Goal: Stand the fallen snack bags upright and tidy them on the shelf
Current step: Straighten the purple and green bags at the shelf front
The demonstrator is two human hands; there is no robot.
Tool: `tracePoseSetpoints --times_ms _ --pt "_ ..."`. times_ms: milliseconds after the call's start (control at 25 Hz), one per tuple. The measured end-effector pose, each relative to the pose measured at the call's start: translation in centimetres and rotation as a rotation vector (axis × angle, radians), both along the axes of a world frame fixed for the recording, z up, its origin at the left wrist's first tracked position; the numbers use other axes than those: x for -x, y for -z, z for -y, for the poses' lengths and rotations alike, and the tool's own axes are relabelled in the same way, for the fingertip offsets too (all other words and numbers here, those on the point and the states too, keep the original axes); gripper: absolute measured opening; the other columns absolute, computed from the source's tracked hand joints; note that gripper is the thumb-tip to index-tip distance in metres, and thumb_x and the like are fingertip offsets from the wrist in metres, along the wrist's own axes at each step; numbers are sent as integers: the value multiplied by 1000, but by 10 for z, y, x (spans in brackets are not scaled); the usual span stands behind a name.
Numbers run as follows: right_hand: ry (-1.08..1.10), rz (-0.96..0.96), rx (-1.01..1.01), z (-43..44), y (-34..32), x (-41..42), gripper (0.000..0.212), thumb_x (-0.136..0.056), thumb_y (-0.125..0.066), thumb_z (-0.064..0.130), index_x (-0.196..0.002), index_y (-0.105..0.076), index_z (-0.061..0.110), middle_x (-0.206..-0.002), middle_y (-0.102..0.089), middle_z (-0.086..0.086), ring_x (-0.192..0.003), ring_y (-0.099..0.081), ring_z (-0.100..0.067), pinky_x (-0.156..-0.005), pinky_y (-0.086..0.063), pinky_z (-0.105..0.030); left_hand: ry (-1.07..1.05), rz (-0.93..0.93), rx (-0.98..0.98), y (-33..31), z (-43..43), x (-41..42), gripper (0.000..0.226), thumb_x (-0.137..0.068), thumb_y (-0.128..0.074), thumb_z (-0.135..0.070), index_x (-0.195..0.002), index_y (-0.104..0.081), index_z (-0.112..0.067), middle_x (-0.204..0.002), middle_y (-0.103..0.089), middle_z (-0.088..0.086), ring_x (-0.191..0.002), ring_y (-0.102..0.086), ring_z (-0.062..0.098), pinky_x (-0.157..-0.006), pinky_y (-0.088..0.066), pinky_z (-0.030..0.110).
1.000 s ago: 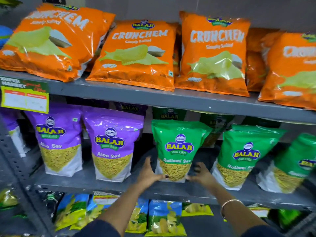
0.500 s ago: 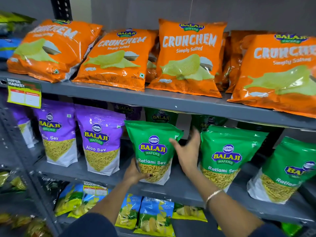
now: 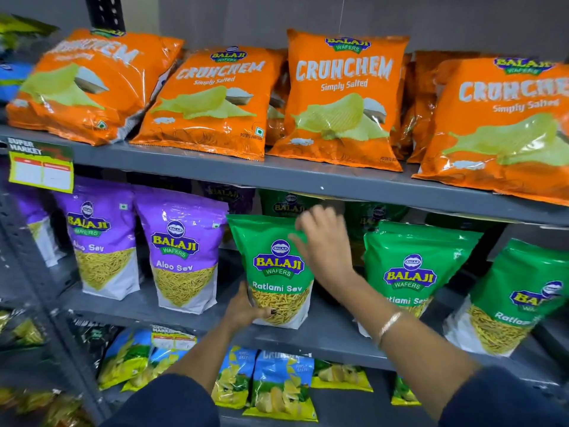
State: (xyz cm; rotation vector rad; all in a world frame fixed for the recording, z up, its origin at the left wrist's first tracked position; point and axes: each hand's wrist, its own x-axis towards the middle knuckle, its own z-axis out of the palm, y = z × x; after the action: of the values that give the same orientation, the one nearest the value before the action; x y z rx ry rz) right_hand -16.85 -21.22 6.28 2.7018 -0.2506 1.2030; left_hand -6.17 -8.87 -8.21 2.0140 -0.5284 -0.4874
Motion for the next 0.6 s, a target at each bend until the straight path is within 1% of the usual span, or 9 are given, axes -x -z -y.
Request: tracePoseSetpoints --times_ms 40,80,160,200,280,320,400,520,600 --pt "-77 -107 33 -5 25 9 20 -76 -55 32 -76 -56 12 -72 -63 -7 -74 -52 -24 -64 -44 -31 12 5 -19 -1 -1 -2 84 -69 -78 -13 -135 -26 -5 -137 -51 15 -125 -48 30 -93 -40 31" --pt "-86 -321 -46 -7 49 15 23 -81 -52 32 -79 -57 10 -78 -66 -10 -78 -58 -27 -64 -48 -35 16 18 -42 -1 0 -3 86 -69 -78 -13 -135 -25 -5 -137 -51 15 -125 -49 30 -97 -40 33" --pt "135 -691 -415 5 94 22 34 -85 -54 35 -101 -58 6 -103 -67 -17 -97 -63 -33 -76 -51 -38 14 28 -50 -2 3 -3 87 -67 -79 -13 -135 -26 -7 -136 -52 15 -124 -49 30 -100 -40 34" --pt "233 -745 -667 15 110 22 45 -81 -61 37 -112 -52 5 -113 -64 -19 -104 -61 -35 -80 -50 -38 12 20 -44 -1 5 -1 86 -67 -79 -13 -135 -27 -7 -136 -52 15 -124 -50 30 -100 -40 34" --pt "169 -633 -1078 32 132 16 65 -74 -72 31 -123 -40 3 -121 -59 -21 -108 -58 -33 -78 -45 -35 8 24 -43 0 12 3 85 -68 -79 -14 -135 -27 -7 -135 -54 14 -123 -51 29 -98 -41 33" --pt "112 -558 -1192 32 136 12 68 -73 -75 26 -125 -39 1 -123 -59 -21 -107 -57 -31 -76 -41 -31 8 34 -46 0 13 4 85 -68 -79 -15 -135 -27 -8 -134 -54 14 -123 -51 29 -98 -42 33" --pt "94 -421 -1297 30 141 5 66 -71 -77 17 -123 -41 -2 -124 -59 -21 -108 -56 -30 -75 -37 -25 23 38 -44 0 15 1 86 -67 -79 -15 -135 -27 -8 -135 -54 14 -123 -51 29 -98 -42 33" --pt "100 -346 -1357 25 146 6 64 -71 -77 19 -122 -43 -2 -122 -59 -20 -114 -55 -33 -77 -39 -28 32 59 -36 4 13 6 92 -63 -82 -20 -134 -24 -6 -136 -46 17 -126 -44 32 -100 -39 37" --pt "166 -344 -1346 30 152 17 53 -72 -77 23 -112 -51 1 -106 -60 -18 -109 -58 -34 -81 -44 -36 -114 345 -135 11 5 14 90 -59 -81 -35 -127 -32 -3 -128 -44 20 -121 -42 38 -98 -40 47"
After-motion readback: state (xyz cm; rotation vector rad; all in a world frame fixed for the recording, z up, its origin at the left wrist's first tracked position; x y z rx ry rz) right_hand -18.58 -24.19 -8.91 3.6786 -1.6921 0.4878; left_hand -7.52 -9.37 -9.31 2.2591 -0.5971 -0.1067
